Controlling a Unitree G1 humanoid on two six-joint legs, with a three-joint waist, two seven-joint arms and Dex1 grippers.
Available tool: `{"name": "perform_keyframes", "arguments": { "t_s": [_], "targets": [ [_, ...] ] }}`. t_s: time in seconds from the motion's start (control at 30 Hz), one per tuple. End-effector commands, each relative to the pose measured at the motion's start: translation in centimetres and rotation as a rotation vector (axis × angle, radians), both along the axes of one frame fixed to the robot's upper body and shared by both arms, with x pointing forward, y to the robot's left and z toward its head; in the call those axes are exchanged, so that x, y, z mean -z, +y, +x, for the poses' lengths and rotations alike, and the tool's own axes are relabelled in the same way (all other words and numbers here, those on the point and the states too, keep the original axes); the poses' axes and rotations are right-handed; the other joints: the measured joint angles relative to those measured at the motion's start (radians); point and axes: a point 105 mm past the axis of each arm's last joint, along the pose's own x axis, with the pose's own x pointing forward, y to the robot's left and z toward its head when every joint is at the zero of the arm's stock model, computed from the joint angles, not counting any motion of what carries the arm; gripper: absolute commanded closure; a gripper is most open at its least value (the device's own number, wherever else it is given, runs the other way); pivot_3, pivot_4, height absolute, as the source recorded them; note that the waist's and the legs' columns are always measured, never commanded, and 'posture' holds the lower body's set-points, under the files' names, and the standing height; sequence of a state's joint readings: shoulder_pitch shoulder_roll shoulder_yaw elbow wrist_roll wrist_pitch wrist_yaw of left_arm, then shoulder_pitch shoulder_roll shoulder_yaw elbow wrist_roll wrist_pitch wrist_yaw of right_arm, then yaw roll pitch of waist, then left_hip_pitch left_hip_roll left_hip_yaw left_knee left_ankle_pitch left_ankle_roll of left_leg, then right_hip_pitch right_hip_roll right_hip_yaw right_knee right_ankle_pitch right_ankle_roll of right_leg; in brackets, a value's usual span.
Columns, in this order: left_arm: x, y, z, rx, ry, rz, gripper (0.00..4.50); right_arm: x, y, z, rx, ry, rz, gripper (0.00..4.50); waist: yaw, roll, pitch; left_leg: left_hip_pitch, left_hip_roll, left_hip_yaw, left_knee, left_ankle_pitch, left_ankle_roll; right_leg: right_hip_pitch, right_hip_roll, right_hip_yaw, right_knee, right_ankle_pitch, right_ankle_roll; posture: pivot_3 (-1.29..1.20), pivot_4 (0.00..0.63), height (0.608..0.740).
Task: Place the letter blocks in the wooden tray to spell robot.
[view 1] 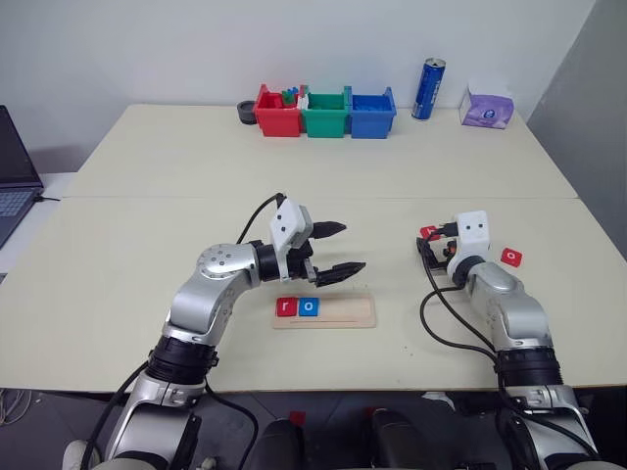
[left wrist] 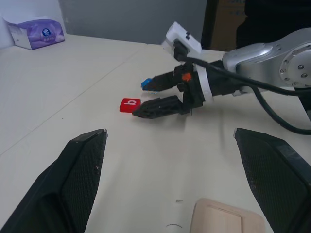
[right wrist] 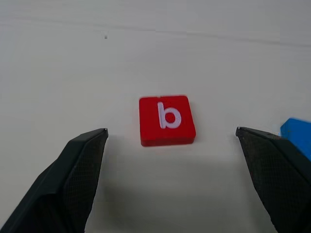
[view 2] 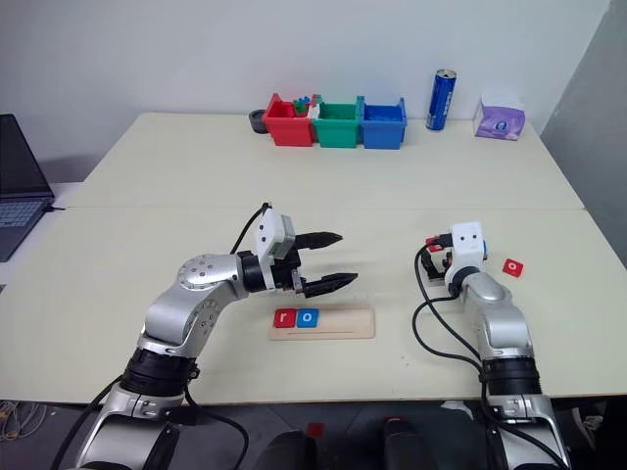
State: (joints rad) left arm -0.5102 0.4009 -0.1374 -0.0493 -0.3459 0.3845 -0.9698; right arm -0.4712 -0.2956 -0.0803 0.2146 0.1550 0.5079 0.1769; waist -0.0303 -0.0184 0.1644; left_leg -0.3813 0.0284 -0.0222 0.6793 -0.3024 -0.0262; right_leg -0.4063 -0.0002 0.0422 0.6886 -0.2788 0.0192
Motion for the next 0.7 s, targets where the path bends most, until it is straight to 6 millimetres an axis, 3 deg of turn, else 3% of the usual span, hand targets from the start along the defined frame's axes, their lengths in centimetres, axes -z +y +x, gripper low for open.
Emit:
{"name": "perform_keyframes", "arguments": {
  "t_s": [0.03, 0.4, 0.5, 0.7],
  "targets": [
    [-1.2, -0.1, -0.4, 0.014, -0.063, 0.004, 0.08, -2.0, -0.1, 1.3, 0.014, -0.076, 0.002, 0.00, -0.001, 0.000, 0.000, 0.000, 0.000, 0.000, 0.000, 0.000, 0.000, 0.000, 0.000, 0.000, 0.000, 0.000, 0.000, 0.00, 0.150, 0.740],
    [-1.4, 0.3, 0.0, -0.001, -0.077, 0.016, 0.08, -1.1, 0.1, 2.2, 0.017, -0.054, -0.016, 0.00, -0.002, 0.000, 0.000, 0.000, 0.000, 0.000, 0.000, 0.000, 0.000, 0.000, -0.001, 0.000, 0.000, 0.000, 0.000, 0.00, 0.150, 0.740],
    [-1.5, 0.3, 0.1, -0.006, -0.079, 0.015, 0.00, -1.1, 0.1, 2.2, 0.021, -0.058, -0.007, 0.60, -0.002, 0.000, 0.000, 0.000, 0.000, 0.000, 0.000, 0.000, 0.000, 0.000, -0.001, 0.000, 0.000, 0.000, 0.000, 0.00, 0.150, 0.740],
    [-1.7, 0.3, 0.4, -0.012, -0.085, 0.015, 0.00, -1.1, 0.7, 1.9, -0.002, -0.068, 0.006, 2.74, -0.002, 0.000, 0.000, 0.000, 0.000, 0.000, 0.000, 0.000, 0.000, 0.000, -0.001, 0.000, 0.000, 0.000, 0.000, 0.00, 0.150, 0.740]
  ]
}}
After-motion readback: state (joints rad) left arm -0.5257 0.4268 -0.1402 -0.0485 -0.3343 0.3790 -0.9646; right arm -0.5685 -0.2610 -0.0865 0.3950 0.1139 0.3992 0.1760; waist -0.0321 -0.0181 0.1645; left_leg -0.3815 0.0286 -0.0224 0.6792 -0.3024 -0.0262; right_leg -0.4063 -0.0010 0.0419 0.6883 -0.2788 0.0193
